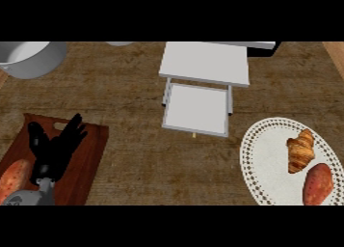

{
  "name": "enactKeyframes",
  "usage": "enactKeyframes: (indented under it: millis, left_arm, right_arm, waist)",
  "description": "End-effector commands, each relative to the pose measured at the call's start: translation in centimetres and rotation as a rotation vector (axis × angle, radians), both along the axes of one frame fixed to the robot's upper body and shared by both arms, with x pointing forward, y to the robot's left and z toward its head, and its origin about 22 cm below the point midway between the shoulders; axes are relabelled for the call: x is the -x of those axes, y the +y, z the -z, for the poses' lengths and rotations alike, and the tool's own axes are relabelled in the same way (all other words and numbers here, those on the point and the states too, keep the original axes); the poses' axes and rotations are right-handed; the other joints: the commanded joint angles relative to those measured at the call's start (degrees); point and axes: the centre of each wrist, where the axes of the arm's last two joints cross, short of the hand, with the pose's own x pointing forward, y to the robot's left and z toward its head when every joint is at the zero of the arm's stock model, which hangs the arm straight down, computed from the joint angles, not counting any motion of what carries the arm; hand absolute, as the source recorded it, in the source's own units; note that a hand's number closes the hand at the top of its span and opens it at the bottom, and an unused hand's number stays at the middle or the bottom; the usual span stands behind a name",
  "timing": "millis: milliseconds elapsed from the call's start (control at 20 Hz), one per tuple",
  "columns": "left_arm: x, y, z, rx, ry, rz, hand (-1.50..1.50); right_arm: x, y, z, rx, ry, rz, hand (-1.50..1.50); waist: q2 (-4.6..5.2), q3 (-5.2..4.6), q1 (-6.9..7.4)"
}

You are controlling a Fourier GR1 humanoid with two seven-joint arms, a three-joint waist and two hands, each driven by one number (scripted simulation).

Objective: Pick the croissant from the placemat and place it in the tiered shelf

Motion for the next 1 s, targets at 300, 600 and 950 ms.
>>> enactKeyframes:
  millis: [300, 600, 950]
  left_arm:
    - [-1.9, -0.3, -1.2, -0.006, 0.008, -0.010, 0.00]
    - [-0.2, -0.5, 0.7, -0.005, 0.016, -0.006, 0.00]
    - [-0.2, 0.6, 0.0, -0.002, 0.017, -0.019, 0.00]
  right_arm:
    - [-7.5, 2.4, -1.5, 0.016, 0.228, 0.094, -1.50]
    - [-10.0, 4.7, 2.3, 0.020, 0.334, 0.038, -1.50]
    - [-10.3, 5.5, 3.7, 0.010, 0.411, 0.095, -1.50]
  waist:
    - [0.13, -0.10, -0.21]
    - [-0.01, -0.07, -0.34]
    - [-0.15, -0.08, -0.86]
